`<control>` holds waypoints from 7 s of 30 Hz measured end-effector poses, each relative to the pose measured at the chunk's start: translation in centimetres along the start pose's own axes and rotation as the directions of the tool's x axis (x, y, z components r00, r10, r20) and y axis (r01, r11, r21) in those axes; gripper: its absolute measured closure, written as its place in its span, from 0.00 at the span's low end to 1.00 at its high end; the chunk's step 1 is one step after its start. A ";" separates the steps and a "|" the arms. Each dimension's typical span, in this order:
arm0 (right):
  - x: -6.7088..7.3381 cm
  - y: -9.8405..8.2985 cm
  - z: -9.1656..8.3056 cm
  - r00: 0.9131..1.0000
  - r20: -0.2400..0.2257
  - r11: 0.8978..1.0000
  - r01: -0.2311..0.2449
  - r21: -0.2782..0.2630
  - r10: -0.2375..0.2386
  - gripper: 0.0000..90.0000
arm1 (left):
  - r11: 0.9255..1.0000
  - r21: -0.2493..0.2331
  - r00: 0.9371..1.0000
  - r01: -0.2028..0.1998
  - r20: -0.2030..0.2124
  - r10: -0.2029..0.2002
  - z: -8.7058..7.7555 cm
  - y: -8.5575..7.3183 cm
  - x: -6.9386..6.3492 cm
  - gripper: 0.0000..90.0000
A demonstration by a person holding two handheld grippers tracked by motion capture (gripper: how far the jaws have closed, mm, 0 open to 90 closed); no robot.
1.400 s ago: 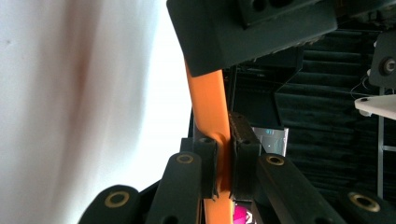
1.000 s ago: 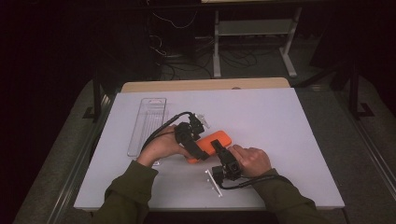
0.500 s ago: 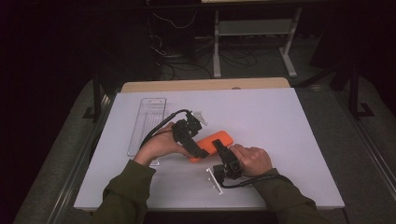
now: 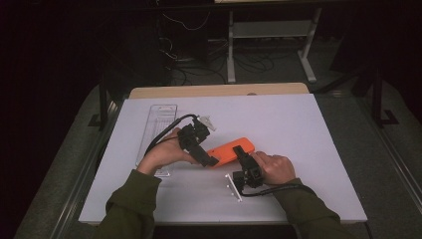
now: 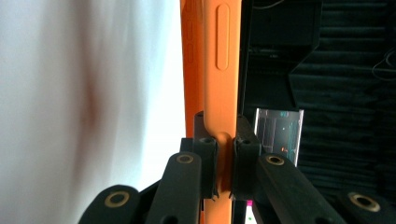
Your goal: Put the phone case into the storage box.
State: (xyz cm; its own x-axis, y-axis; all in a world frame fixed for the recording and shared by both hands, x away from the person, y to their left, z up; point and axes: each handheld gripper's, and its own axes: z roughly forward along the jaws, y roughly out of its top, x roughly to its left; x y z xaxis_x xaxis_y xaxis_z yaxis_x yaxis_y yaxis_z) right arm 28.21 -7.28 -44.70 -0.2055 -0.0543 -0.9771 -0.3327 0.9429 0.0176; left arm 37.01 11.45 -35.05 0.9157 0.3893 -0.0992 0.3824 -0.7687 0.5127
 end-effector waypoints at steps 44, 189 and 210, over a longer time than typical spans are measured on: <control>-2.1 -4.8 -0.5 0.926 -0.138 0.934 -0.336 0.119 0.351 0.91 | 1.000 0.018 0.997 0.015 -0.080 -0.014 0.7 -1.6 0.4 0.01; -3.8 -10.7 1.0 0.054 -0.194 0.109 -0.953 0.284 0.980 0.90 | 0.970 -0.222 0.989 0.101 -0.088 -0.123 -0.1 -1.6 1.0 0.00; -3.7 -9.4 1.0 0.064 -0.189 0.114 -0.957 0.267 0.980 0.90 | 0.932 -0.335 0.981 0.138 -0.081 -0.174 0.0 -1.6 1.2 0.00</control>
State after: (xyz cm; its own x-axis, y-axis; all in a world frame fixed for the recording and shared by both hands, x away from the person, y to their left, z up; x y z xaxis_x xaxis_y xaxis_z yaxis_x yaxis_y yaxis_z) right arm 33.05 -15.58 -41.46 -0.5134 0.8581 -0.0048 0.4045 0.2469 0.8806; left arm 37.46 13.16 -35.96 0.8220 0.5573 -0.1175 0.4413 -0.4927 0.7500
